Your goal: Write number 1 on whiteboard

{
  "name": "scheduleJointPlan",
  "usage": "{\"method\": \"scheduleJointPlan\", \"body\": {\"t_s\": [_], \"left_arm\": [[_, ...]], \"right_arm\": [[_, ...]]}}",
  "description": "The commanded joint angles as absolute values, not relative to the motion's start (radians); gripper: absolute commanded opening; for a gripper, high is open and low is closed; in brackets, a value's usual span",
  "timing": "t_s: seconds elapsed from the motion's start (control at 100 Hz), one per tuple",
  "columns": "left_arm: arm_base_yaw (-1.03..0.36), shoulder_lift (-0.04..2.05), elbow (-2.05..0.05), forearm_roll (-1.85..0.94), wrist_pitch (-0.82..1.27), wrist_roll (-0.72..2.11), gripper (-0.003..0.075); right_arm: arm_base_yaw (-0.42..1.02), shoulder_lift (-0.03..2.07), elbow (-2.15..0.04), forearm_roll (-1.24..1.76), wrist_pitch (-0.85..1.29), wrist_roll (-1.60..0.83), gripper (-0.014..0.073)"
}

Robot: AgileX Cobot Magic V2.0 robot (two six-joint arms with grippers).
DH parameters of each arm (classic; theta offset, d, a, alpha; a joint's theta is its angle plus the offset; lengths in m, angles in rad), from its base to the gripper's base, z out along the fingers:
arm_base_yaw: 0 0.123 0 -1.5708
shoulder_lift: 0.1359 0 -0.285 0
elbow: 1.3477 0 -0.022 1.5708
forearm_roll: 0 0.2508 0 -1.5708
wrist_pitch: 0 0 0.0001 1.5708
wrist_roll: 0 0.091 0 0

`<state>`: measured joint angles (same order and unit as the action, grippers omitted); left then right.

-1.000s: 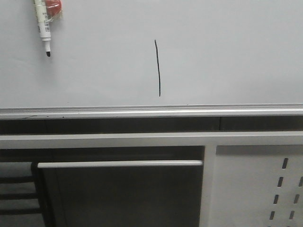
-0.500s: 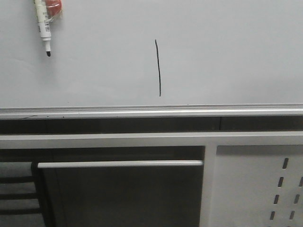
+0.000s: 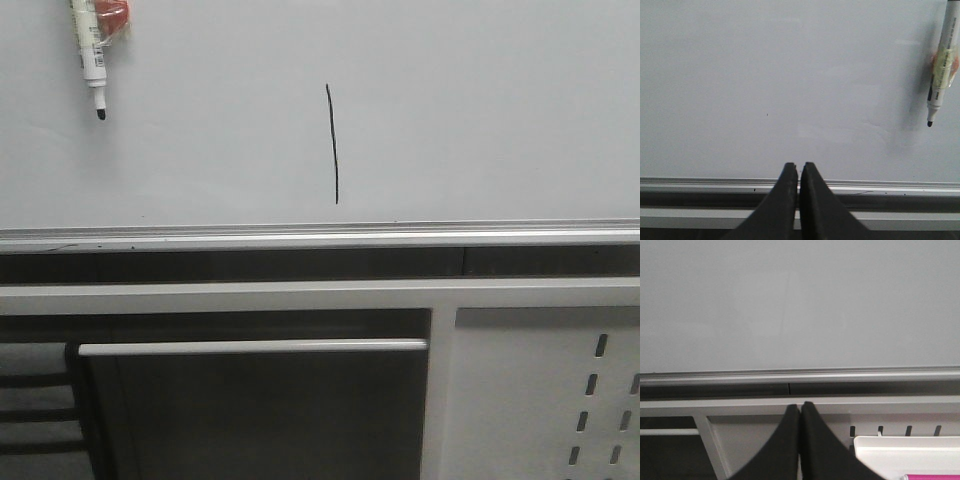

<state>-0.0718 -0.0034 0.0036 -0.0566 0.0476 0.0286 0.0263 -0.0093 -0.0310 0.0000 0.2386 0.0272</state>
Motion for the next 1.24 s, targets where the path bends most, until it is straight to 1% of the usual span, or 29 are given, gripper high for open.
{"method": "scheduleJointPlan", "body": {"t_s": [0.0, 0.07, 0.11, 0.53, 1.23], "left_arm": [[-0.072, -0.026, 0.045, -0.062, -0.018, 0.019, -0.0020], [-0.072, -0.026, 0.045, -0.062, -0.018, 0.019, -0.0020], [-0.072, -0.026, 0.045, -0.062, -0.018, 0.019, -0.0020], [-0.072, -0.026, 0.045, -0.062, -0.018, 0.019, -0.0020], [-0.072, -0.026, 0.045, -0.062, -0.018, 0.019, -0.0020]], "right_arm": [[0.013, -0.017, -0.008, -0.015, 0.086, 0.032, -0.0050], [0.013, -0.021, 0.039, 0.000, 0.024, 0.032, -0.0050], [0.011, -0.026, 0.036, 0.010, 0.068, 0.032, -0.0050], [-0.006, -0.026, 0.038, -0.014, 0.143, 0.007, -0.0050], [-0.006, -0.026, 0.037, -0.015, 0.133, 0.007, -0.0050]]}}
